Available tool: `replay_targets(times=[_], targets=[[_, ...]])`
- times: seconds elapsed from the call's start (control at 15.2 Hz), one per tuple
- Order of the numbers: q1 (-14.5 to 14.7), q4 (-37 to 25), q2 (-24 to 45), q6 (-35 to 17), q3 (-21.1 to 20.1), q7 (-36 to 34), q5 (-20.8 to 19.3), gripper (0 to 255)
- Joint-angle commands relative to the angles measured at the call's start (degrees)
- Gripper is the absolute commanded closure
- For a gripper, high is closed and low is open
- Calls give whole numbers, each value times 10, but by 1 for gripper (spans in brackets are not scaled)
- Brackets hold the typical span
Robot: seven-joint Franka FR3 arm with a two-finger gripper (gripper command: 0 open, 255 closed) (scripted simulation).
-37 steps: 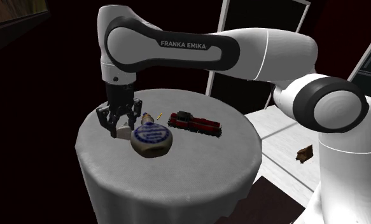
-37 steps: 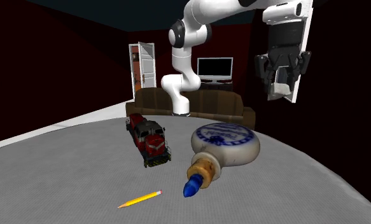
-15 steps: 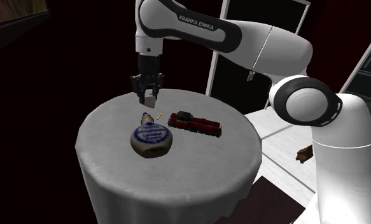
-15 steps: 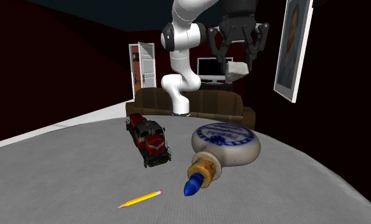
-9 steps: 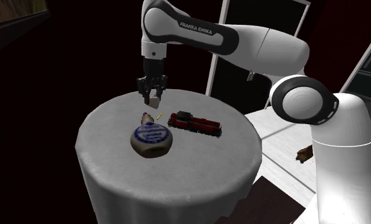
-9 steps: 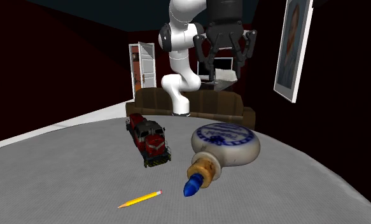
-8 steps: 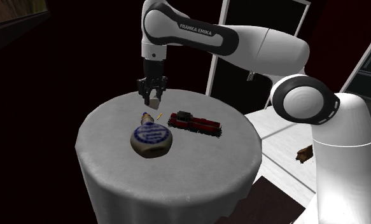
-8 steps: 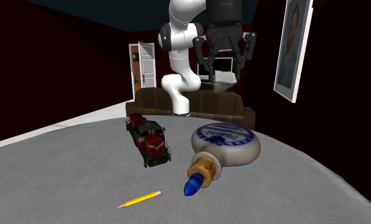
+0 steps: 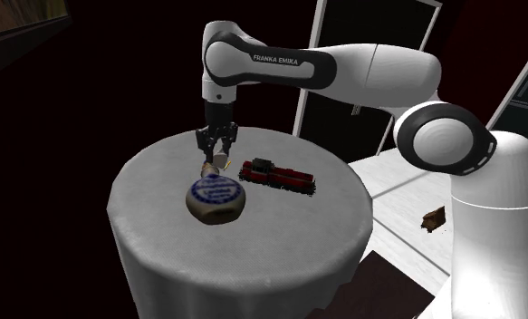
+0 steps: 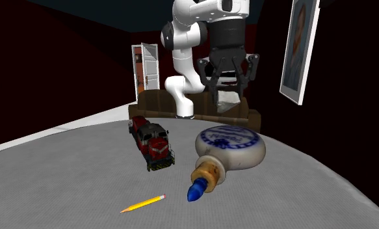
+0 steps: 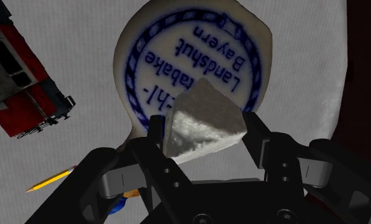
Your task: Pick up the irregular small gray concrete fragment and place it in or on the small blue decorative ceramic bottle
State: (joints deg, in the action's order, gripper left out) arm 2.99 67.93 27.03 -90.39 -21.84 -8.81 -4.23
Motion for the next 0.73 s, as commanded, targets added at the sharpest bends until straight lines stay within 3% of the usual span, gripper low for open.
replay_targets(times=[0.0, 0.46, 0.53, 0.66], targets=[[-2, 14, -3, -12, 0, 0, 1, 255], [-2, 14, -3, -11, 0, 0, 1, 255], [-2, 14, -3, -11, 0, 0, 1, 0], [-2, 14, -3, -11, 0, 0, 1, 0]])
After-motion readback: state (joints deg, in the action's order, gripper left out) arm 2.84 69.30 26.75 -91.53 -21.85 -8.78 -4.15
